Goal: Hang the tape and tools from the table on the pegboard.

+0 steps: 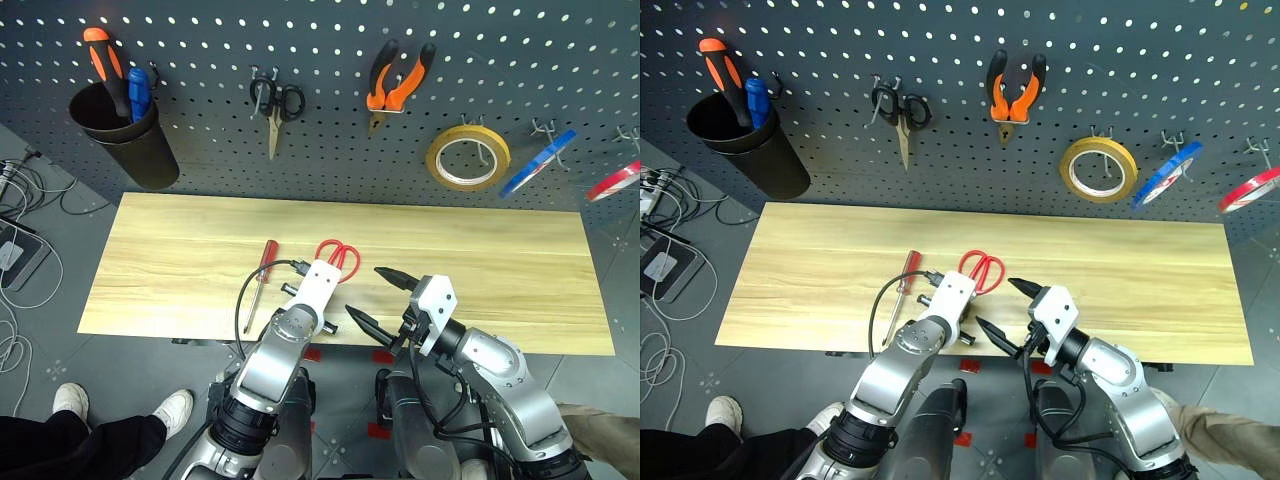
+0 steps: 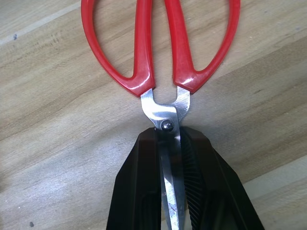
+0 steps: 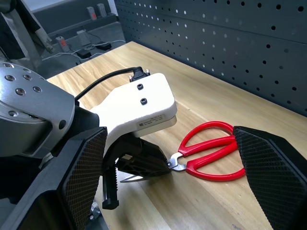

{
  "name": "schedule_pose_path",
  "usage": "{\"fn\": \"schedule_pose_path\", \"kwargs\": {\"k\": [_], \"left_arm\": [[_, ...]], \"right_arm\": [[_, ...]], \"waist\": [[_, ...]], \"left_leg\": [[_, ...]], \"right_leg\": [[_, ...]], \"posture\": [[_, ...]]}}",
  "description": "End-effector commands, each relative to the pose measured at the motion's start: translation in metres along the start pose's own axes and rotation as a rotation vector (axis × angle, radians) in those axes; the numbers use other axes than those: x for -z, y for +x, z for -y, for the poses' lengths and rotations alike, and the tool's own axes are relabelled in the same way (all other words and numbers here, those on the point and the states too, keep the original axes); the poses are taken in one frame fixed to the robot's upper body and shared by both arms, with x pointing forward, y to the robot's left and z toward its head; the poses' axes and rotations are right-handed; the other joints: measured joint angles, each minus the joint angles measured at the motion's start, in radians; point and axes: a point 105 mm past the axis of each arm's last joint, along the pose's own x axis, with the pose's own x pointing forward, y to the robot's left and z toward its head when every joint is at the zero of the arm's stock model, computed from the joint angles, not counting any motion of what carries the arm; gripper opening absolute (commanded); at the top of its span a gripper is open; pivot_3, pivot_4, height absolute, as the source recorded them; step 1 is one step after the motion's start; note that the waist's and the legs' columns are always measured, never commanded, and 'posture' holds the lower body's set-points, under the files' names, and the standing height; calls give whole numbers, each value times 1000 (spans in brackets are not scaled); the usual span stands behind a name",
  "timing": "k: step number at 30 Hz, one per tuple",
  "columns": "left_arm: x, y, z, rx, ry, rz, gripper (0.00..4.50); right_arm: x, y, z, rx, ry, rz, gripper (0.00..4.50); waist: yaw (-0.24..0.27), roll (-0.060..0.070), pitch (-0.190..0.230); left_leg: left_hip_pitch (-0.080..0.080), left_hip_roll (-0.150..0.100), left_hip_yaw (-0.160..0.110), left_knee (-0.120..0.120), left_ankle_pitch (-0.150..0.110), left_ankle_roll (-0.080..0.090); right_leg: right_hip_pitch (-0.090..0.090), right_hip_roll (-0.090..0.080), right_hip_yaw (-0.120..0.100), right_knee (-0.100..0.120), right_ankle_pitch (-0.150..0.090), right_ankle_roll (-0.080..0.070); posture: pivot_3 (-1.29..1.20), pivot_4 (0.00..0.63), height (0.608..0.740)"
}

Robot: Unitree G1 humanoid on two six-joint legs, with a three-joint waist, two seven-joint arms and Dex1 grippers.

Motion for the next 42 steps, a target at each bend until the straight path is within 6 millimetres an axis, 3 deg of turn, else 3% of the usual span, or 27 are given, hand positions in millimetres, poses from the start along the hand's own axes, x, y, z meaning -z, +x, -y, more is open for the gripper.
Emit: {"fn": "schedule_pose_path", "kwargs": {"k": [1,10,23,32,42], "left_arm": [[8,1,-2,-18,-1,-25,307],[-12,1,-14,-19,22,85,307],[-38,-37,-37,-41,180,418,307],[-43,-59,-59,-145,201,579,307],[-57,-80,-61,-166,169,777,307]], "right_arm": [[-9,2,-5,-23,-16,43,4500],[-13,5,3,-7,-36,67,4500],[-34,5,15,43,-58,158,4500],[-46,4,25,83,-97,193,4500],[-59,-1,31,110,-111,233,4500]], "waist": [[0,0,0],[1,0,0],[3,1,-15],[4,1,-85],[5,0,-160]], "left_leg": [[0,0,0,0,0,0],[-1,1,0,-1,2,-5],[-6,10,0,-1,5,-10],[-16,10,0,-1,7,-13],[-16,2,1,-1,7,-12]], "right_leg": [[0,0,0,0,0,0],[-2,0,0,0,0,0],[-6,0,-3,-1,0,0],[-15,1,-7,-2,1,-2],[-13,1,-8,-2,1,-2]], "posture": [[92,486,740],[102,434,740],[111,305,740],[122,227,740],[121,159,740]]}}
